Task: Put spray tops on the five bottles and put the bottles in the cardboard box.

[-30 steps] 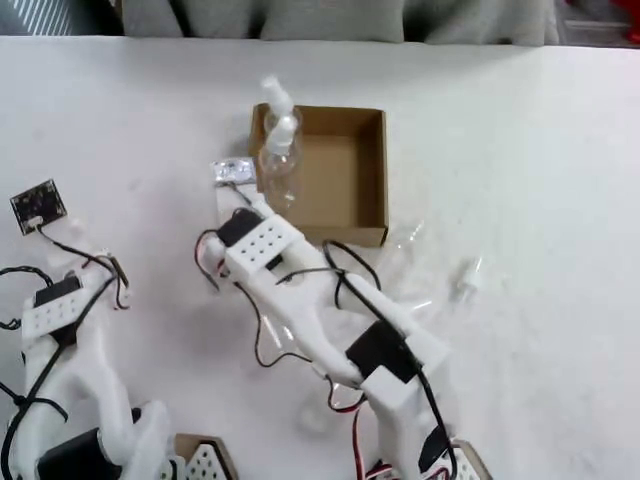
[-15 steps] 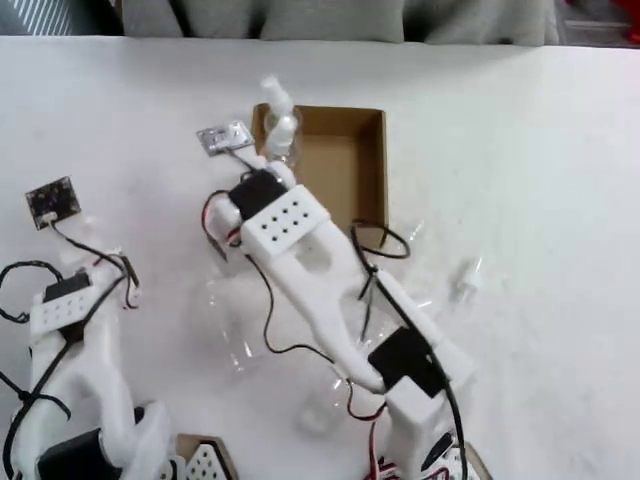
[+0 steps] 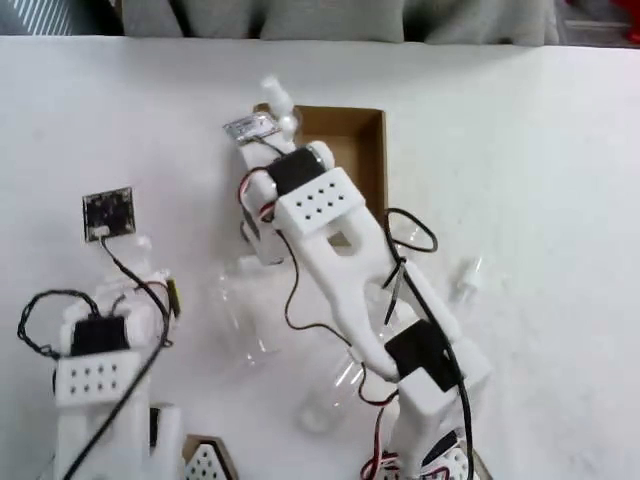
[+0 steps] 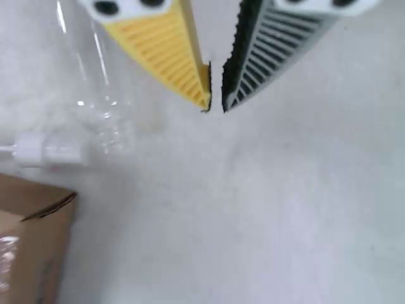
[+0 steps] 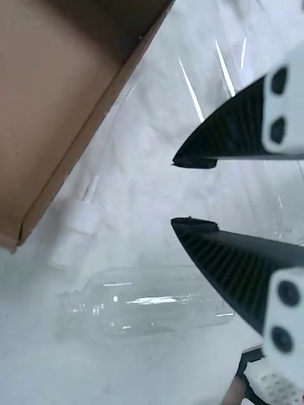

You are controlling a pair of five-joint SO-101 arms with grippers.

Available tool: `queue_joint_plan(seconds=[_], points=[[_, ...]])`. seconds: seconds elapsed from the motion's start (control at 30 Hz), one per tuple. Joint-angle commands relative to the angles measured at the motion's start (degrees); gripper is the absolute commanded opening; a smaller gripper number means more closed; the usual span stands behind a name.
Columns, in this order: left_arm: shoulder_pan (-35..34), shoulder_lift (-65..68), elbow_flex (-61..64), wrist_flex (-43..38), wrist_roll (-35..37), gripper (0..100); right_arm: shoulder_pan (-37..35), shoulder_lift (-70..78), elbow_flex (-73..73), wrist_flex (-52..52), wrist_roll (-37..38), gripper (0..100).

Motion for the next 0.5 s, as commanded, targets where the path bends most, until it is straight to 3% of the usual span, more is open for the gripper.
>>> queue_joint_plan(seconds=[0.0, 0.13, 0.47], points=[[6.81, -10.86, -2.99, 6.95, 0.62, 8, 5.49, -1.1, -2.46, -0.4, 3.08, 9.7], [9.63, -3.82, -9.76, 10.29, 5.45, 14, 9.89, -1.89, -2.46, -0.4, 4.57, 9.5], [17.01, 23.08, -28.92, 19.43, 17.23, 15, 14.9, -1.71, -0.97, -3.21, 4.75, 9.5]])
